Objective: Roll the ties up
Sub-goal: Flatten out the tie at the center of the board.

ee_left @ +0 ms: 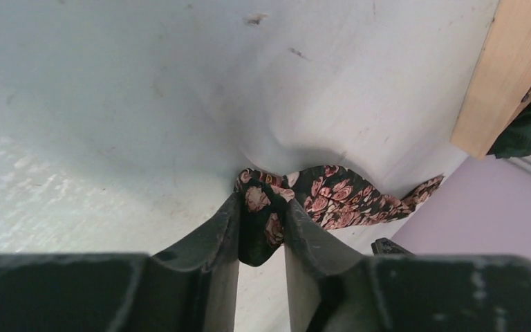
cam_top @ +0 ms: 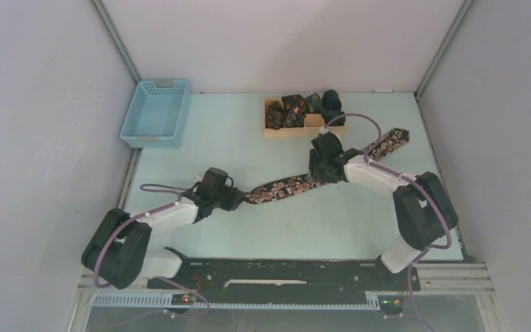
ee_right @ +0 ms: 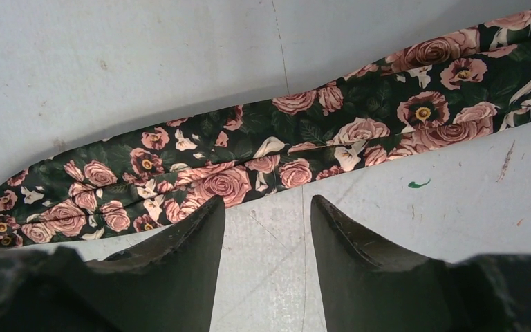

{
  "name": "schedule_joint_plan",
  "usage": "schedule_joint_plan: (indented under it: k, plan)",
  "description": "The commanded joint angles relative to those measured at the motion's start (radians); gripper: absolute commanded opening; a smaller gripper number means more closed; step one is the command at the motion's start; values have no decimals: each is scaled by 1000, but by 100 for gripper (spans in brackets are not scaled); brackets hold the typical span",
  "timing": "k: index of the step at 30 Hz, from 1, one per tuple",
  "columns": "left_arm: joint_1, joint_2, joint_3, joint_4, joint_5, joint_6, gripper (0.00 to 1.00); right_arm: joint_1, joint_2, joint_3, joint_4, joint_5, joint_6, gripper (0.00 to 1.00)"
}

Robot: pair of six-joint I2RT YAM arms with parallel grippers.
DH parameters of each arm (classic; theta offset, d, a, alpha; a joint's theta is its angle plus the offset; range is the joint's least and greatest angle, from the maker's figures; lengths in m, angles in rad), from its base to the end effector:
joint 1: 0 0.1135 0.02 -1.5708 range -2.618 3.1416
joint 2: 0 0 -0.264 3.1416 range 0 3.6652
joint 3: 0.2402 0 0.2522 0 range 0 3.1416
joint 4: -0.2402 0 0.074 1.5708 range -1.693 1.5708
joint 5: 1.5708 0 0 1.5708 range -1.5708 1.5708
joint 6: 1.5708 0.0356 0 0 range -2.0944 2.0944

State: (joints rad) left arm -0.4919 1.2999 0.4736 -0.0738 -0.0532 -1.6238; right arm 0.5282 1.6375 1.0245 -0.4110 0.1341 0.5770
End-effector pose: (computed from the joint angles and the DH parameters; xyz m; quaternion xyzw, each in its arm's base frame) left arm 0.2015 -0.1058 0.1426 -0.5136 0.7921 -0.2743 0.1833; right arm 0.2868 0.1618 0.1917 0.0415 0.9600 0.0865 0.2632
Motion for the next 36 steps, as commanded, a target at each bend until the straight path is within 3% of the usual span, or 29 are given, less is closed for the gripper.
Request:
schedule_joint_plan:
  k: [1, 5, 12, 17, 22, 27, 36]
  plan:
    - [-19, -22, 47, 14, -13, 94, 27, 11, -49, -9, 57, 18, 8, 51]
    - [-37, -60, 16, 44, -21, 167, 21, 20, -72, -26, 79, 33, 0, 51]
    - [-54, -203, -202, 268, -43, 206, 0, 71, -90, -37, 133, 17, -39, 49]
    - [-54, -335, -317, 310, -65, 265, 0, 117, -82, -35, 178, -82, -118, 50]
    - [-54, -396, -385, 305, -92, 300, 0, 150, 3, 65, 96, -171, -167, 60]
    - [-54, -399, -397, 291, -105, 334, 0, 238, 139, 204, -32, -97, -233, 68]
    - [-54, -372, -394, 288, -119, 361, 0, 328, 343, 408, -172, -32, -292, 68]
